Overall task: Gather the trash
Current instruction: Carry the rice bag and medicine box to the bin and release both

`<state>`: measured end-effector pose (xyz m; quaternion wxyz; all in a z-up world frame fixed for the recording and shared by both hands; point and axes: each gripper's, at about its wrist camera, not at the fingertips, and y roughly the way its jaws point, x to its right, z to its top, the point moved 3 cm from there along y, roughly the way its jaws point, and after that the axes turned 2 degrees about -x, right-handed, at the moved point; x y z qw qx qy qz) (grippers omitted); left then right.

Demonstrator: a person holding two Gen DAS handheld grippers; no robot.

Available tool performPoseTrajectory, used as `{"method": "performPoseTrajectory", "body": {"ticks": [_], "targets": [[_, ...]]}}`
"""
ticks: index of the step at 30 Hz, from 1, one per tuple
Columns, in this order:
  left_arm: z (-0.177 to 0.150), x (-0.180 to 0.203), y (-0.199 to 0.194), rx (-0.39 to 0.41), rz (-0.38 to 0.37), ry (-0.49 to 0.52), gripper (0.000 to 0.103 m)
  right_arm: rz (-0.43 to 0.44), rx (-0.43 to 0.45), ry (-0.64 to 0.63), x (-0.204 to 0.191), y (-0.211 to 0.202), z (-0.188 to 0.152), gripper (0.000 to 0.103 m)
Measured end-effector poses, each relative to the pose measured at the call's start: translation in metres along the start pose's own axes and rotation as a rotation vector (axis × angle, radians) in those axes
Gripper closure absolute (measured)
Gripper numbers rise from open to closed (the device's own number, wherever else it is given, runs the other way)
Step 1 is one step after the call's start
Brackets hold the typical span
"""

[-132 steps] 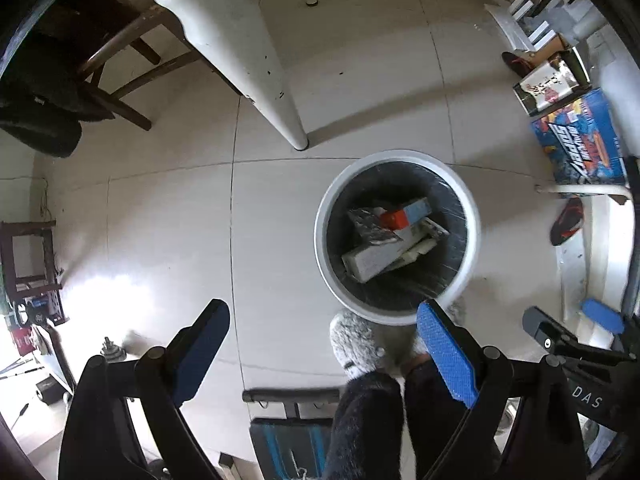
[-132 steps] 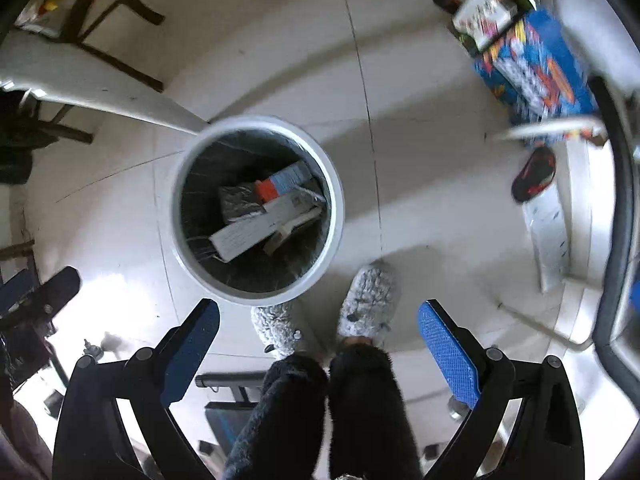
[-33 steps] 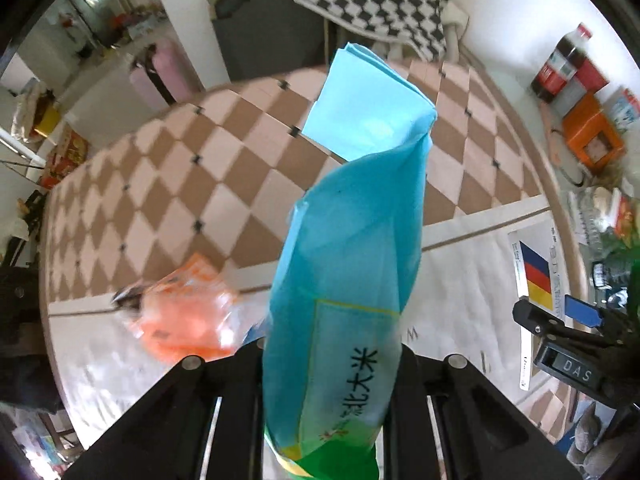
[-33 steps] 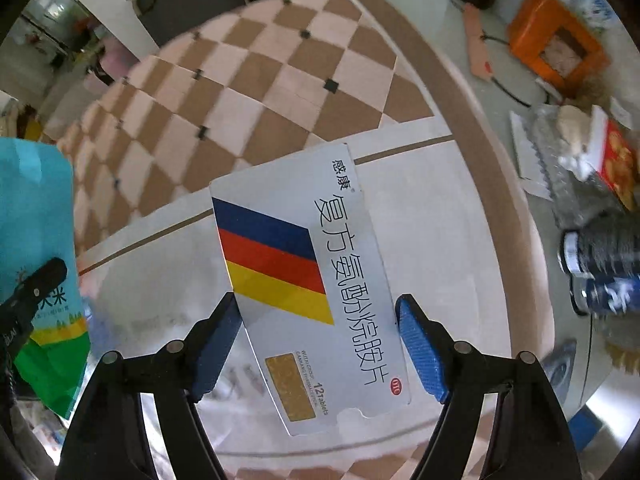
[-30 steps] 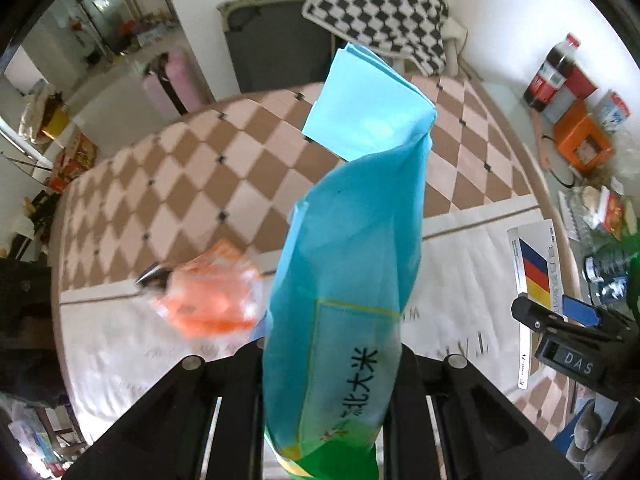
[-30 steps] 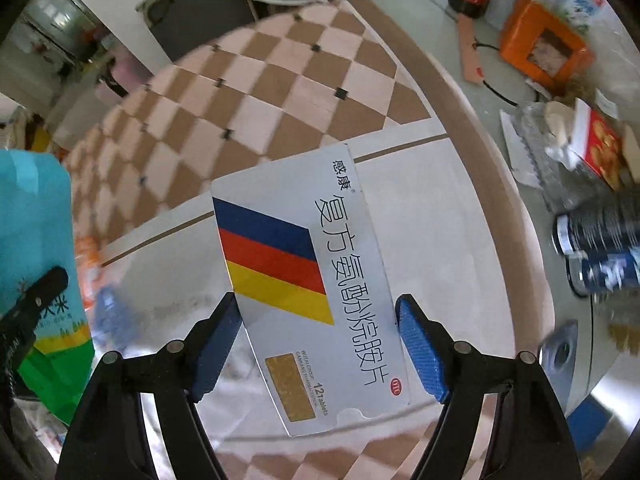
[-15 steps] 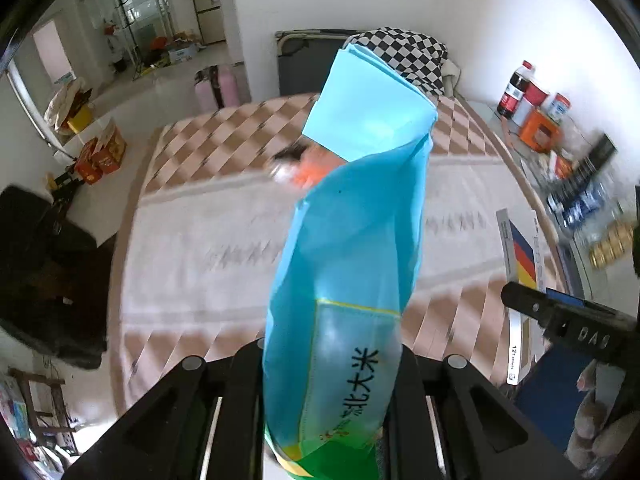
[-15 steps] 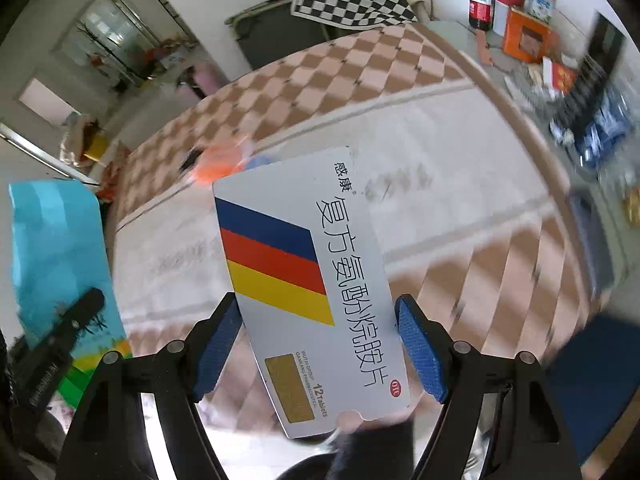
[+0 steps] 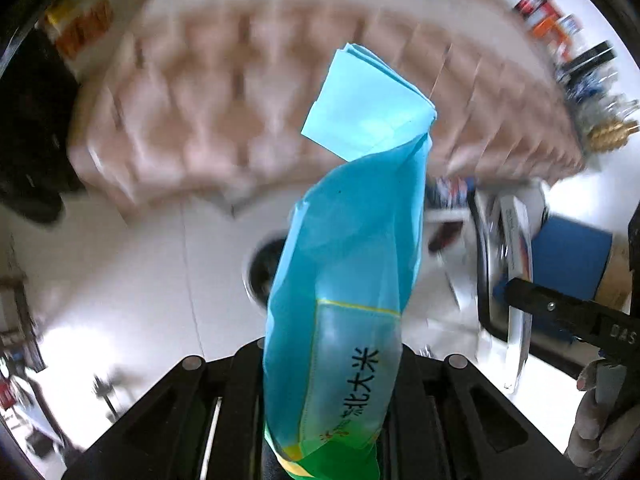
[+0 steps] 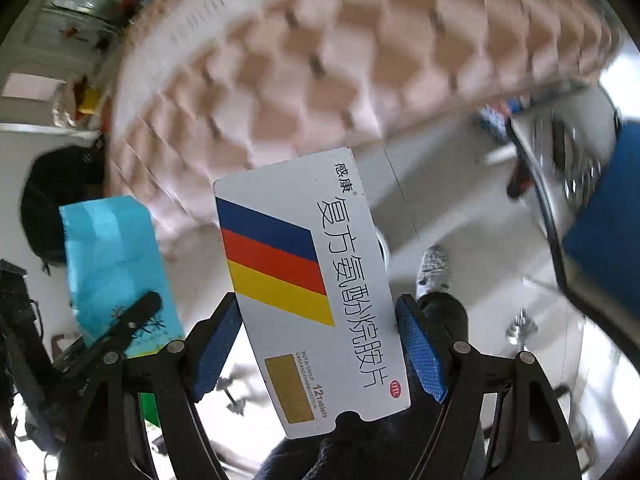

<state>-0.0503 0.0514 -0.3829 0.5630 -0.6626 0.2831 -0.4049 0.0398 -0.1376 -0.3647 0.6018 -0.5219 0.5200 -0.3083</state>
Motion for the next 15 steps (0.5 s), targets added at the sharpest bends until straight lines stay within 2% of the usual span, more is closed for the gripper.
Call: {"method": "performPoseTrajectory", "body": {"ticks": [6, 10, 13, 14, 15], "targets": [[0.002, -0.032, 0.141, -0.131, -0.035, -0.097, 0.086, -0.074, -0.113, 0.039, 0.049, 0.126, -0.013, 0.024], [0.016, -0.051, 0.242, -0.211, -0.057, -0.144, 0.085, -0.091, -0.142, 0.044, 0.075, 0.215, 0.004, 0.024], [0.025, -0.064, 0.298, -0.24, -0.052, -0.175, 0.082, -0.093, -0.155, 0.054, 0.09, 0.272, 0.019, 0.024], [0.029, -0.07, 0.315, -0.247, -0.061, -0.193, 0.077, -0.086, -0.168, 0.063, 0.095, 0.297, 0.024, 0.024], [0.032, -0.074, 0.329, -0.253, -0.068, -0.207, 0.064, -0.084, -0.173, 0.072, 0.099, 0.313, 0.027, 0.024]]}}
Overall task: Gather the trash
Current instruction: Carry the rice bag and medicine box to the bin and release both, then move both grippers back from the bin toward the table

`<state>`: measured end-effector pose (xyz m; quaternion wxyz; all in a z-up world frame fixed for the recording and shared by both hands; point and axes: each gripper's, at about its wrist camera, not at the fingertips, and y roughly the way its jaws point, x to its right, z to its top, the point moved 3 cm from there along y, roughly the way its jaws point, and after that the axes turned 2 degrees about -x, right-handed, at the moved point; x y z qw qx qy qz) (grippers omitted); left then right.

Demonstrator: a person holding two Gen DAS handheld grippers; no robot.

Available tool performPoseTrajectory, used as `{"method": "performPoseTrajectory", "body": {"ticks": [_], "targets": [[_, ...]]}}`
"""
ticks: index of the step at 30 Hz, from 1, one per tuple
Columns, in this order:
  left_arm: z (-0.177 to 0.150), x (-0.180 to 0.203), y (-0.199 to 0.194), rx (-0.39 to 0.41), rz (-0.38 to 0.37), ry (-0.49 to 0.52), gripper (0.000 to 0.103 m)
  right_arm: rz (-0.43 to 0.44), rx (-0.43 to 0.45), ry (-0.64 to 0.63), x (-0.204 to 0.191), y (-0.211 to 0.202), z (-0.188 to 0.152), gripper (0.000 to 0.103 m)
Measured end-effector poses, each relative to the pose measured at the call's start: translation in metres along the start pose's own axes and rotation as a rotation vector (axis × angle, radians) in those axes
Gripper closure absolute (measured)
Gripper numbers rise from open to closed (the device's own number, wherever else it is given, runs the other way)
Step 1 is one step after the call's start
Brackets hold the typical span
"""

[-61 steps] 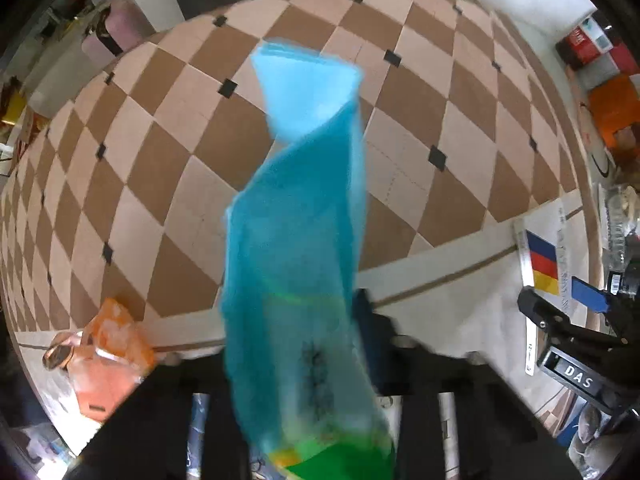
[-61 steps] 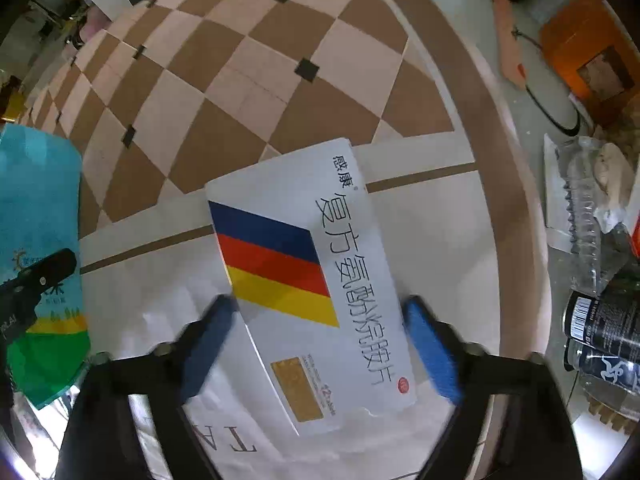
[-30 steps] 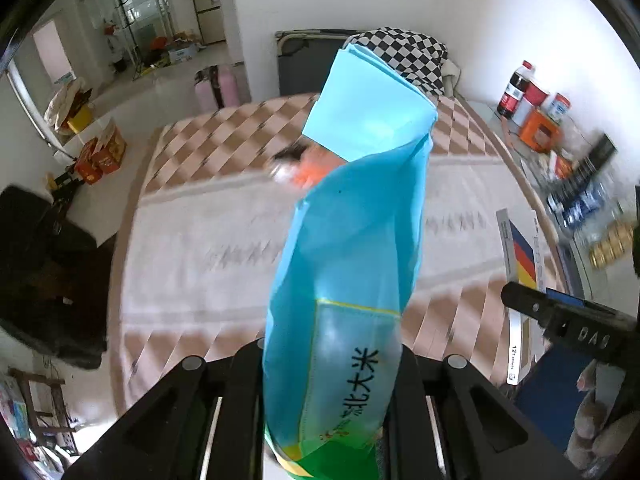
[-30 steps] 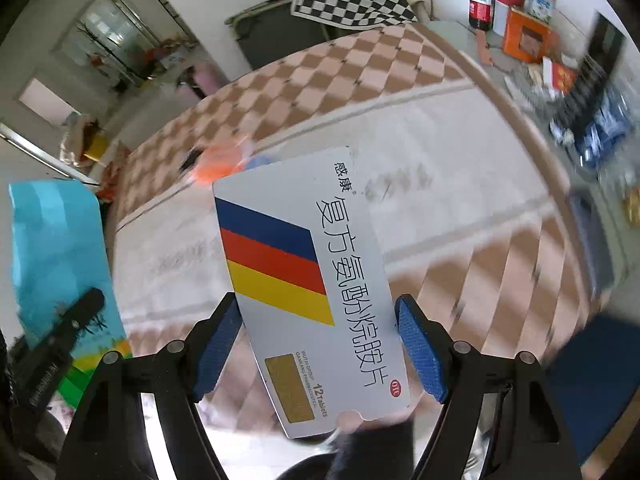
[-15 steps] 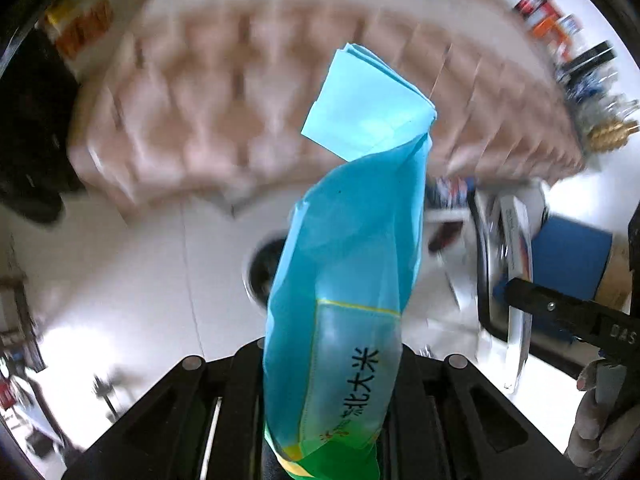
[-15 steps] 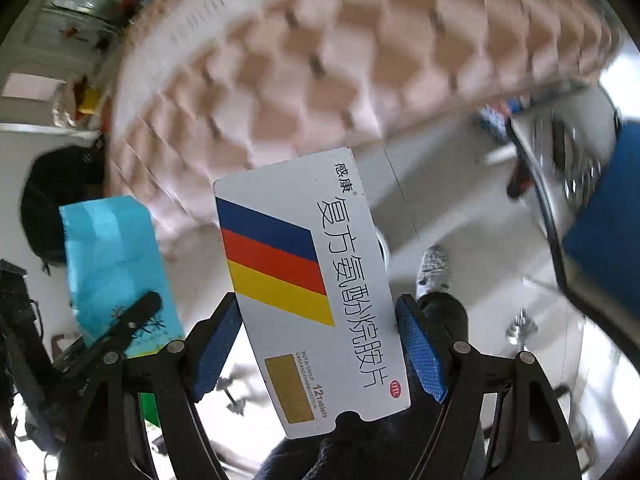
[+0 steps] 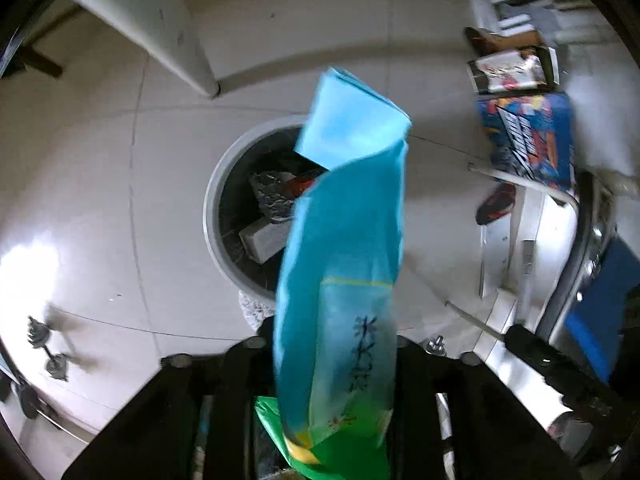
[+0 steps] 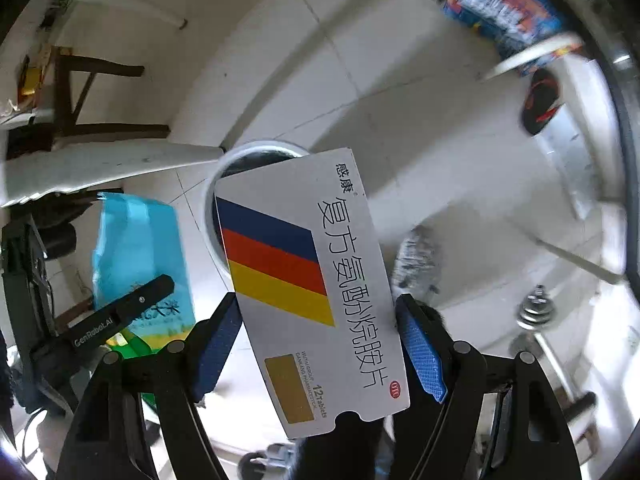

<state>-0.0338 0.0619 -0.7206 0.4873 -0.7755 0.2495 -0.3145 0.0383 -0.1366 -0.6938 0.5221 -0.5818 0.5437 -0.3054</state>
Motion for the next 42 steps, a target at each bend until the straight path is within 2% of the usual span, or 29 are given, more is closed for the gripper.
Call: {"method": "performPoseTrajectory", "body": {"ticks": [1, 2, 3, 4, 8, 10, 12, 16, 21, 27, 34, 42], "targets": [[0.007, -0.006, 0.013, -0.001, -0.004, -0.016, 0.055, 0.015, -0.011, 0.005, 0.001, 0.021, 0.008, 0.024], [0.012, -0.008, 0.019, -0.001, -0.004, -0.026, 0.032, 0.016, -0.017, 0.009, 0.003, 0.032, 0.014, 0.024], [0.015, -0.01, 0.026, -0.001, -0.003, -0.039, 0.017, 0.018, -0.021, 0.015, 0.003, 0.047, 0.021, 0.024], [0.018, -0.011, 0.032, 0.007, 0.004, -0.054, 0.014, 0.036, -0.03, 0.012, 0.0, 0.059, 0.025, 0.024], [0.006, -0.029, 0.032, 0.037, 0.073, -0.075, 0.012, 0.117, -0.072, 0.007, -0.012, 0.093, 0.038, 0.022], [0.0, -0.041, 0.022, 0.068, 0.116, -0.093, 0.011, 0.14, -0.071, 0.0, -0.016, 0.097, 0.039, 0.0], [-0.005, -0.045, 0.013, 0.12, 0.149, -0.095, 0.011, 0.158, -0.067, -0.02, -0.023, 0.095, 0.039, 0.0], [-0.018, -0.046, -0.015, 0.213, 0.28, -0.067, 0.011, 0.088, -0.048, -0.076, -0.029, 0.082, 0.029, 0.0], [-0.035, -0.039, -0.04, 0.231, 0.273, -0.047, 0.011, -0.069, 0.009, -0.142, -0.03, 0.052, 0.015, 0.0], [-0.059, -0.022, -0.077, 0.246, 0.261, -0.012, 0.011, -0.164, 0.067, -0.207, -0.04, -0.002, -0.012, 0.0], [-0.099, -0.003, -0.122, 0.247, 0.252, 0.016, 0.011, -0.209, 0.115, -0.261, -0.053, -0.072, -0.042, 0.0], [-0.146, 0.016, -0.193, 0.275, 0.211, 0.026, 0.011, -0.198, 0.134, -0.297, -0.075, -0.171, -0.09, 0.0]]}}
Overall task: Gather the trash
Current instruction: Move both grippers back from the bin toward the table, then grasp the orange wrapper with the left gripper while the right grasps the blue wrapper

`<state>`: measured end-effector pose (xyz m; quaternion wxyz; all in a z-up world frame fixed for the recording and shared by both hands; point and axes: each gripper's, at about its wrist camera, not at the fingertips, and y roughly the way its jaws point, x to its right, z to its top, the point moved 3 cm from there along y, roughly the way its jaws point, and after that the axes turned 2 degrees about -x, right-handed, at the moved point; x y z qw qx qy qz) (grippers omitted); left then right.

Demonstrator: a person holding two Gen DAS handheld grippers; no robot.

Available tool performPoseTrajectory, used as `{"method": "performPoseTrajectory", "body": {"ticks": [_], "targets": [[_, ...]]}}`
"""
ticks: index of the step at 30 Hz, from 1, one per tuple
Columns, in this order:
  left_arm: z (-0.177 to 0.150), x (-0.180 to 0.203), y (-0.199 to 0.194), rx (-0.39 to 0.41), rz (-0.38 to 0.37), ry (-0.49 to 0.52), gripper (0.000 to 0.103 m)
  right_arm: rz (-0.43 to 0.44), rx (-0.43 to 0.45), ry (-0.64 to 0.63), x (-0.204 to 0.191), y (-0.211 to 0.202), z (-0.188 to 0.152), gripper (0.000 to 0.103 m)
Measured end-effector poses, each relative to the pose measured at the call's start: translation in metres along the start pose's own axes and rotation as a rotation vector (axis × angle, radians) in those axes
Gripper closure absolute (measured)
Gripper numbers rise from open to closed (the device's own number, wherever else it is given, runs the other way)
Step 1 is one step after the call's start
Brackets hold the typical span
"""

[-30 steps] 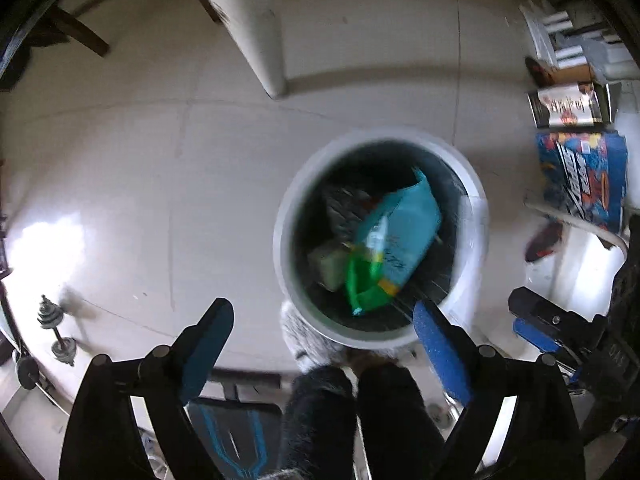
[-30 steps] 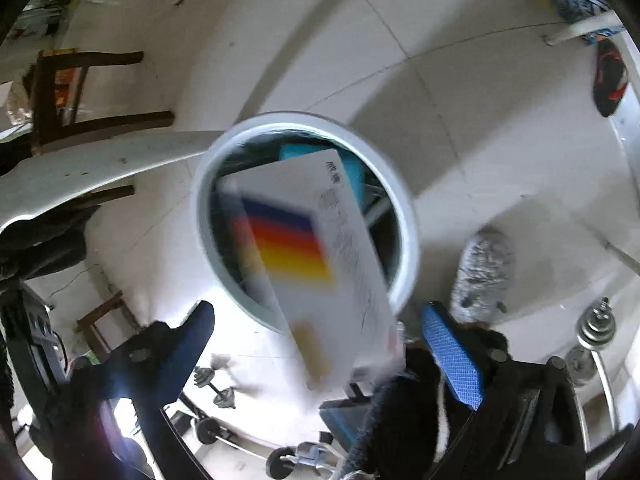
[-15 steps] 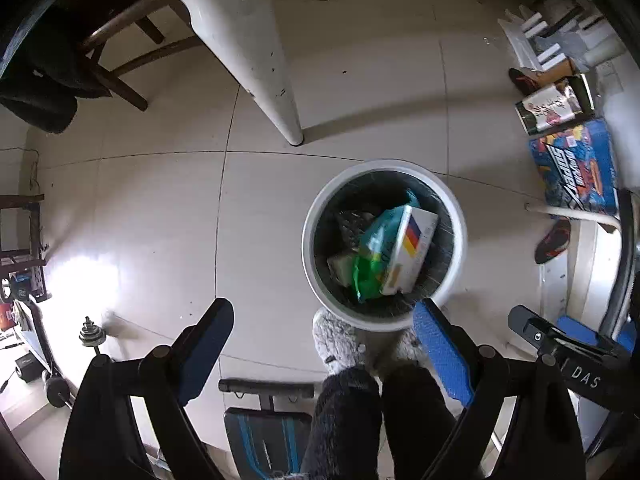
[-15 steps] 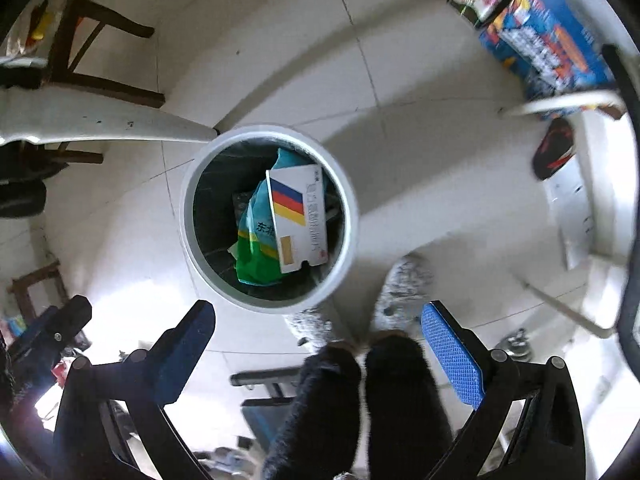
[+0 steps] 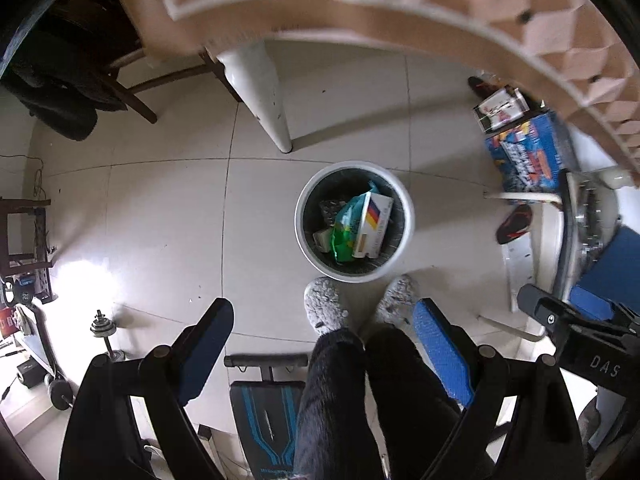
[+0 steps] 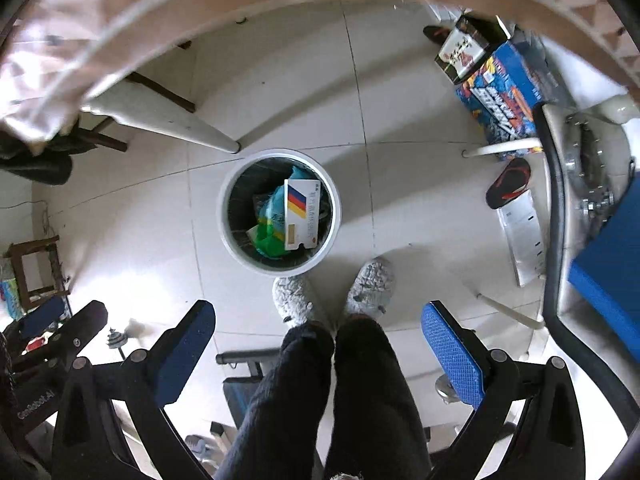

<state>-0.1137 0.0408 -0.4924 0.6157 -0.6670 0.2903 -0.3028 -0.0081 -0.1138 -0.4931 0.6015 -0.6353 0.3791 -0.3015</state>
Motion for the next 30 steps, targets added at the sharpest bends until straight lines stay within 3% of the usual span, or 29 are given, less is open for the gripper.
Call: {"method": "performPoseTrajectory", "body": {"ticks": [8, 14, 16, 18, 21, 26, 30], "targets": [[0.004, -0.003, -0.108, 0.104, 0.011, -0.005, 0.011, 0.082, 0.068, 0.033, -0.02, -0.125, -0.01, 0.0], [0.056, 0.009, -0.17, 0.256, 0.06, -0.012, 0.011, 0.142, 0.184, 0.105, -0.016, -0.202, 0.033, 0.0], [0.077, 0.016, -0.179, 0.304, 0.081, -0.014, 0.011, 0.149, 0.221, 0.13, -0.008, -0.224, 0.059, 0.0], [0.107, 0.028, -0.181, 0.319, 0.102, 0.0, 0.0, 0.15, 0.259, 0.158, 0.005, -0.243, 0.092, 0.0], [0.144, 0.043, -0.18, 0.326, 0.114, 0.005, 0.0, 0.134, 0.301, 0.194, 0.03, -0.265, 0.149, 0.0], [0.228, 0.068, -0.172, 0.303, 0.139, -0.028, 0.0, 0.125, 0.321, 0.245, 0.066, -0.277, 0.267, 0.0], [0.291, 0.084, -0.151, 0.238, 0.154, -0.074, 0.0, 0.157, 0.284, 0.294, 0.09, -0.262, 0.364, 0.0]]}}
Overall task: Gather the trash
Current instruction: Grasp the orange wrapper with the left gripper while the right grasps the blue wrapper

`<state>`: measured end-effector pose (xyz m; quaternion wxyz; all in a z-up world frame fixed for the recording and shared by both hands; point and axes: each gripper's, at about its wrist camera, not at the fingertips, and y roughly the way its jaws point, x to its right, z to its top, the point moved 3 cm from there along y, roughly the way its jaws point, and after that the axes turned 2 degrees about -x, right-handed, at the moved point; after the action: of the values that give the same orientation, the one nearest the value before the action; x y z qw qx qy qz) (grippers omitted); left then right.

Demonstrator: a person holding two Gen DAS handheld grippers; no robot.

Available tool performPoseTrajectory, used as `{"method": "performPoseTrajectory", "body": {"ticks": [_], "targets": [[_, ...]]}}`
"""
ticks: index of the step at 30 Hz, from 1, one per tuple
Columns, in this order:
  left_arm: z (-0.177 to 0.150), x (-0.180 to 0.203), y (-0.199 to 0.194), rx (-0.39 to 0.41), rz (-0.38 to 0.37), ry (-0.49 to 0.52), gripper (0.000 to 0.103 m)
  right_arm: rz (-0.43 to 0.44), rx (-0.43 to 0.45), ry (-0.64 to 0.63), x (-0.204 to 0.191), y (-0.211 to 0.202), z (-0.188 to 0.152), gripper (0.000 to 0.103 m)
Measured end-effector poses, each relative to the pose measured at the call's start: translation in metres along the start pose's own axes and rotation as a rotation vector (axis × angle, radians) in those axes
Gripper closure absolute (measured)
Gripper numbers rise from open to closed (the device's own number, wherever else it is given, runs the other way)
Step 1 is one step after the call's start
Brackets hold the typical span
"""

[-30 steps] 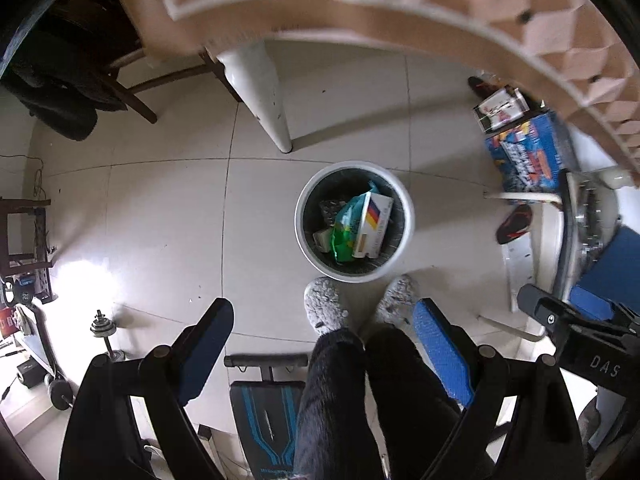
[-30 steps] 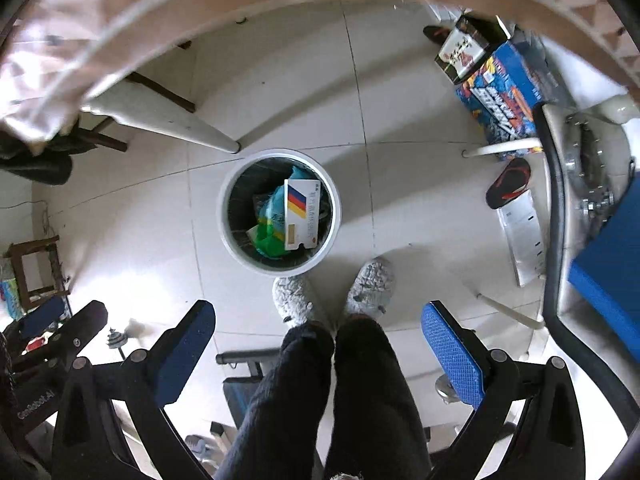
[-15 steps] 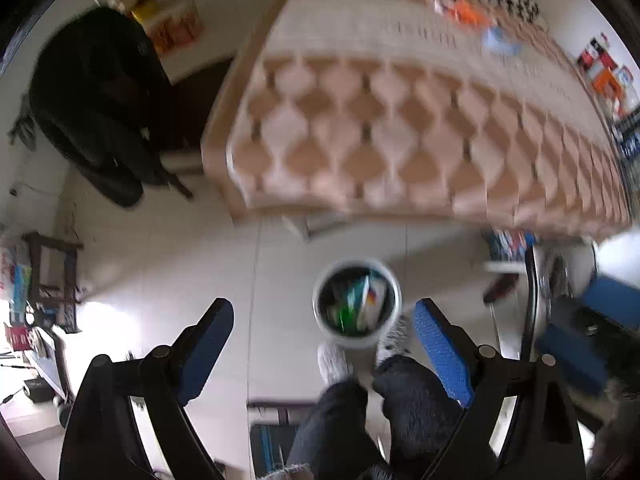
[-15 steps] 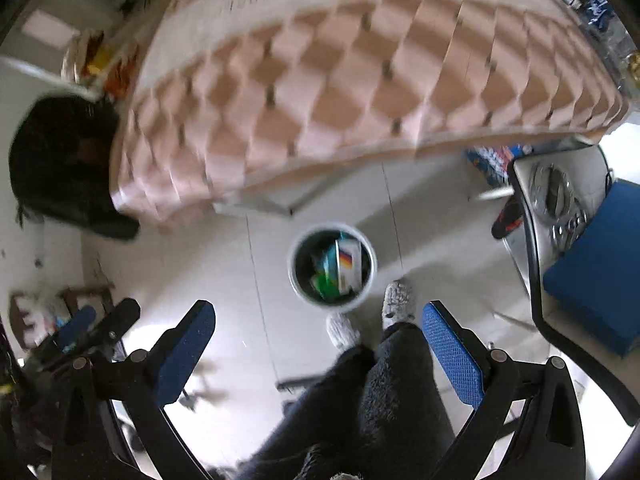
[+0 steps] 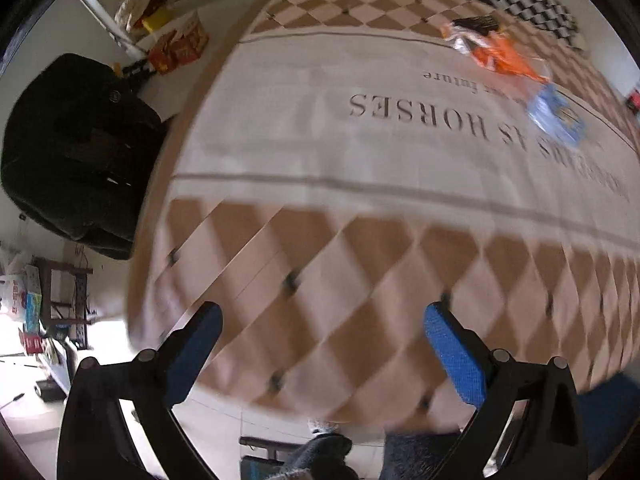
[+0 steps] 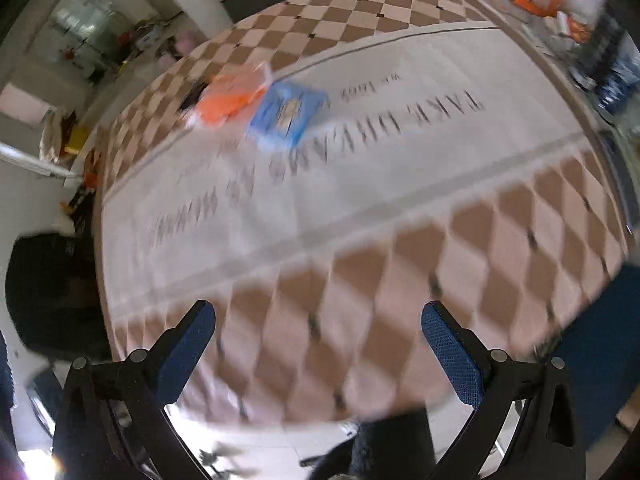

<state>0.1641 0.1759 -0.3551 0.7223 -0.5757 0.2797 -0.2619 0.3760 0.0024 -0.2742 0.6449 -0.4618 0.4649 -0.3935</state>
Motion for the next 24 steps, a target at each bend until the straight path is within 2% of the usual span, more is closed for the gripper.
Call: {"method": "performPoseTrajectory", "body": {"ticks": [5, 11, 12, 13, 14, 15, 16, 19, 21, 24], "targets": [[0.054, 0.018, 0.037, -0.088, 0.05, -0.033, 0.0, 0.039, -0.062, 0.07, -0.013, 0.052, 0.088, 0.0], [0.087, 0.027, 0.06, -0.152, 0.091, -0.052, 0.0, 0.017, -0.113, 0.063, -0.038, 0.107, 0.149, 0.008], [0.09, 0.027, 0.06, -0.163, 0.097, -0.056, 0.0, 0.006, -0.123, 0.054, -0.043, 0.114, 0.153, 0.015], [0.094, 0.029, 0.06, -0.17, 0.096, -0.06, 0.0, 0.003, -0.14, 0.045, -0.047, 0.121, 0.155, 0.026], [0.096, 0.03, 0.06, -0.176, 0.091, -0.065, 0.0, -0.002, -0.147, 0.04, -0.049, 0.124, 0.157, 0.032], [0.101, 0.031, 0.058, -0.18, 0.083, -0.07, 0.0, -0.01, -0.143, 0.03, -0.05, 0.125, 0.159, 0.036], [0.109, 0.034, 0.054, -0.177, 0.07, -0.079, 0.0, -0.015, -0.134, 0.023, -0.049, 0.124, 0.159, 0.048], [0.13, 0.043, 0.038, -0.145, 0.02, -0.094, 0.0, -0.015, -0.14, 0.006, -0.038, 0.115, 0.16, 0.067], [0.146, 0.05, 0.027, -0.118, -0.025, -0.107, 0.0, -0.012, -0.141, 0.013, -0.023, 0.106, 0.163, 0.068], [0.171, 0.062, 0.013, -0.089, -0.133, -0.143, 0.001, -0.023, -0.126, 0.045, 0.004, 0.093, 0.169, 0.068]]}}
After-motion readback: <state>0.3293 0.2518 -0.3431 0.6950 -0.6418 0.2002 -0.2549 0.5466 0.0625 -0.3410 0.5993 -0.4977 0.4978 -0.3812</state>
